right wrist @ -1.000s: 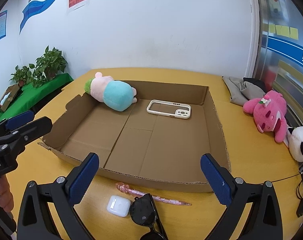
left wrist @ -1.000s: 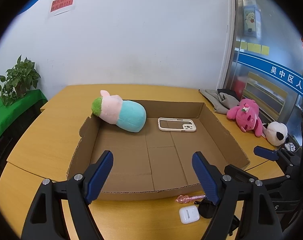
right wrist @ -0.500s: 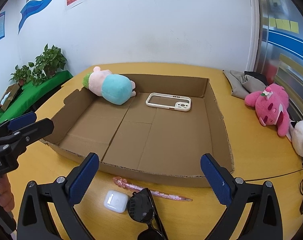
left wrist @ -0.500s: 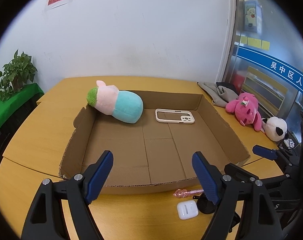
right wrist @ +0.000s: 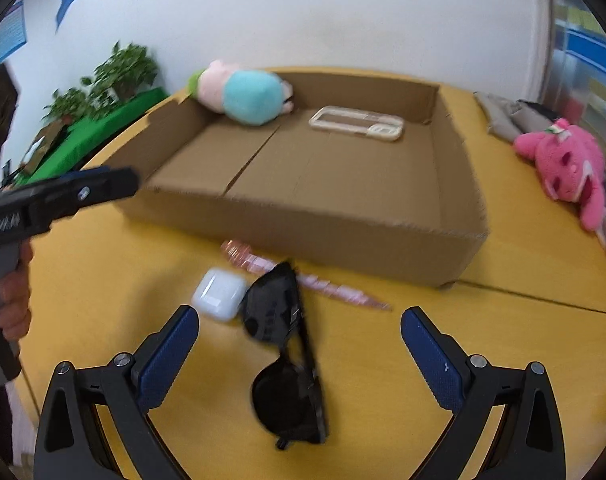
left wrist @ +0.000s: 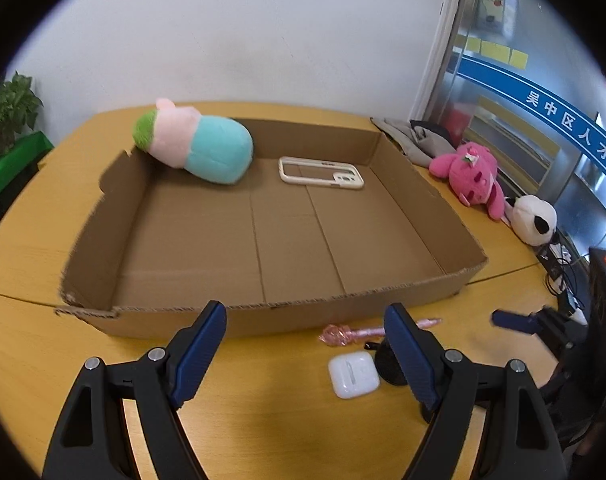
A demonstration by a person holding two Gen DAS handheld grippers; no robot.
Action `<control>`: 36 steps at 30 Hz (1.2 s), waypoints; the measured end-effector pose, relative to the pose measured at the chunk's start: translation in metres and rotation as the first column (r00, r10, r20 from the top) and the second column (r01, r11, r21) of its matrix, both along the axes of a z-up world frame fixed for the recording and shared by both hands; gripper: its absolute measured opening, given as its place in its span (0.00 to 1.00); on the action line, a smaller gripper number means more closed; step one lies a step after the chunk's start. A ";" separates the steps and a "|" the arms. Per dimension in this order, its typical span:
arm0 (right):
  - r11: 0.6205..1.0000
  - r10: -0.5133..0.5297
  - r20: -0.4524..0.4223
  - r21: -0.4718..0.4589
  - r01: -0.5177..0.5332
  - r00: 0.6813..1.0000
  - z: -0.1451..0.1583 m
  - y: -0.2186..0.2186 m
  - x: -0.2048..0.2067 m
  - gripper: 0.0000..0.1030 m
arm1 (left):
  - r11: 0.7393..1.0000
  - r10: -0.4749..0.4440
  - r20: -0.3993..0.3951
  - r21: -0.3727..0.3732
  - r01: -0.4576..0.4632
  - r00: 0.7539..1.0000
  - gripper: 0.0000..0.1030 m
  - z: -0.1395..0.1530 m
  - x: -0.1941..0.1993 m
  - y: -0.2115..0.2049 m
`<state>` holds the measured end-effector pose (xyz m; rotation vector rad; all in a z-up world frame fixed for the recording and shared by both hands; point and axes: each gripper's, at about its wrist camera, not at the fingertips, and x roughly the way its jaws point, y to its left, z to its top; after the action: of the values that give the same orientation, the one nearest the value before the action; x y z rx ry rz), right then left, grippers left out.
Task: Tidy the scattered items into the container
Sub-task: 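Move the right gripper back toward the black sunglasses on the table, then close the right gripper on the bridge of the black sunglasses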
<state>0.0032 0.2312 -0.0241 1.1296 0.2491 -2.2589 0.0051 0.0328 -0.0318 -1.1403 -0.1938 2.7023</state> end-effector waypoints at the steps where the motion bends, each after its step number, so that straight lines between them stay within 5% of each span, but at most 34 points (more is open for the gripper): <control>1: 1.000 0.022 0.019 0.004 -0.022 1.000 -0.007 -0.002 0.003 0.97 | 1.000 -0.011 0.012 0.008 0.011 1.000 0.79 -0.003 -0.001 0.002; 6: 0.998 0.028 0.080 0.059 -0.033 0.996 -0.035 -0.008 0.005 0.83 | 0.999 -0.039 0.057 0.029 0.038 0.998 0.79 -0.016 -0.003 0.010; 10: 0.994 0.028 0.109 0.099 -0.039 0.994 -0.051 -0.009 0.003 0.50 | 0.999 -0.041 0.078 0.021 0.039 0.996 0.79 -0.023 -0.002 0.014; 16: 0.996 0.019 0.115 0.079 -0.028 0.993 -0.051 -0.004 0.001 0.48 | 0.999 -0.037 0.119 0.033 0.034 0.992 0.79 -0.032 -0.003 0.012; 27: 0.994 0.000 0.173 -0.112 0.020 0.985 -0.039 0.013 0.000 0.46 | 0.973 -0.106 0.237 0.225 0.051 0.966 0.79 -0.054 -0.012 0.010; 31: 0.981 0.012 0.206 -0.193 0.029 0.979 -0.034 0.021 -0.004 0.14 | 0.949 -0.139 0.281 0.312 0.046 0.950 0.79 -0.064 -0.013 0.012; 36: 0.989 0.017 0.207 -0.150 0.014 0.978 -0.041 0.014 -0.004 0.14 | 0.912 -0.181 0.352 0.410 0.023 0.918 0.79 -0.083 -0.018 0.015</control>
<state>-0.0009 0.2451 -0.0653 1.2707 -0.0055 -2.0987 -0.0130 0.0480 -0.1145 -1.4758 -0.6890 2.1736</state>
